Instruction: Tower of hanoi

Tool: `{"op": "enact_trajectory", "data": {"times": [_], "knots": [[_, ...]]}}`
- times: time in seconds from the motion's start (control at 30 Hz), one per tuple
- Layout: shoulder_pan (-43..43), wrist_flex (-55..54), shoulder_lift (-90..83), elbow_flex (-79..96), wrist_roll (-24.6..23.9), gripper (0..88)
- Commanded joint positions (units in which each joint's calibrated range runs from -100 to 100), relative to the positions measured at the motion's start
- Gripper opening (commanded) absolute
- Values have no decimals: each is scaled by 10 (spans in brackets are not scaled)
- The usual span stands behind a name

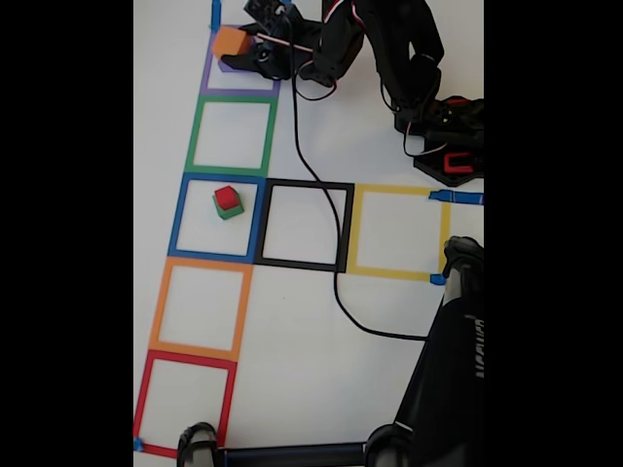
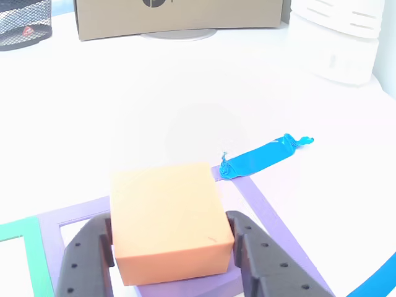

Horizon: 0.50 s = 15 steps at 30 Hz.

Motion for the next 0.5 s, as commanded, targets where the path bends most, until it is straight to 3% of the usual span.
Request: {"op": "enact_trajectory", "data": {"times": [0.0,0.2,0.47], "knots": [[-19,47,-89,15,2,109],[-34,253,-290,55,2,106],[-52,677,-609,41,2,103]]}}
